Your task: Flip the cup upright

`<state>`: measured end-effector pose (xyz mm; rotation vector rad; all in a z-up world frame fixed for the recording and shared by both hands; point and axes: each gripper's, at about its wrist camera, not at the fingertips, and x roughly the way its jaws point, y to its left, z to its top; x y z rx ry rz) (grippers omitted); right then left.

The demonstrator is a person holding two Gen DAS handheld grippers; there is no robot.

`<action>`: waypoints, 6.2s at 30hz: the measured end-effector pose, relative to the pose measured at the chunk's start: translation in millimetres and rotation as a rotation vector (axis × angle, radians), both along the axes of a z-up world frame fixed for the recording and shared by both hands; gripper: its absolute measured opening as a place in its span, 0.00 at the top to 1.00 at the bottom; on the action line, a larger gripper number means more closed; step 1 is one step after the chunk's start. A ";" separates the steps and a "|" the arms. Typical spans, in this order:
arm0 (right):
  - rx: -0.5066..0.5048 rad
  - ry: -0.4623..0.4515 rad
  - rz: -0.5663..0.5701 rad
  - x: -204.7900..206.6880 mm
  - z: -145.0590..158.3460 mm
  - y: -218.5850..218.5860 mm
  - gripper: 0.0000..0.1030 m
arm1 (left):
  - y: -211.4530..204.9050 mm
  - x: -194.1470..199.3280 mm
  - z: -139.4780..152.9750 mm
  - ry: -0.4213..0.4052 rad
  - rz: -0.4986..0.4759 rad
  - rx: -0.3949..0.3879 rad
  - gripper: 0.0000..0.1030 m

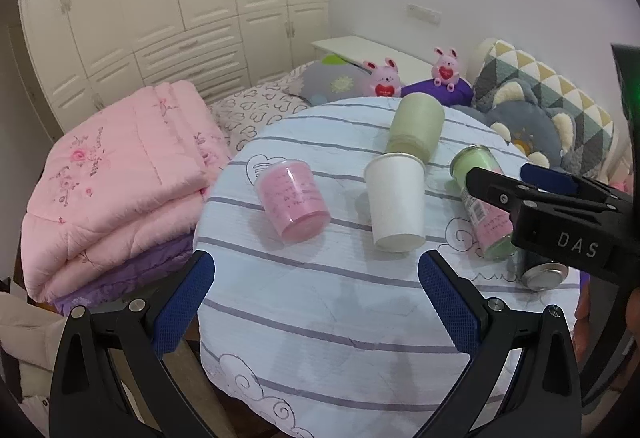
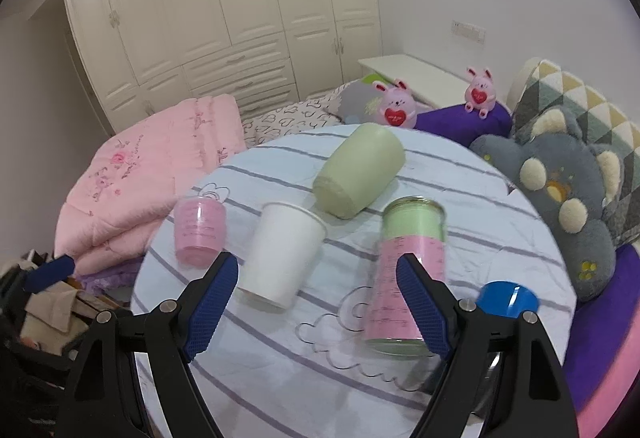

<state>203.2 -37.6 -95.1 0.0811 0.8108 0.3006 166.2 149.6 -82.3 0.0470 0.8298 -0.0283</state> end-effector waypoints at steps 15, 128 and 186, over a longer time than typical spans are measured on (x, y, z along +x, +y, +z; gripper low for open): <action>0.144 0.287 -0.030 65.0 -51.1 21.7 0.20 | 6.7 50.2 -36.0 0.084 -0.069 -0.019 0.00; 0.065 -0.082 0.103 -42.2 3.4 -25.2 0.20 | -77.7 -8.3 -0.7 0.020 -0.105 0.102 0.00; -0.079 -0.416 -0.154 -164.2 70.7 -123.5 0.20 | -131.2 -114.8 50.1 -0.318 0.064 -0.076 0.00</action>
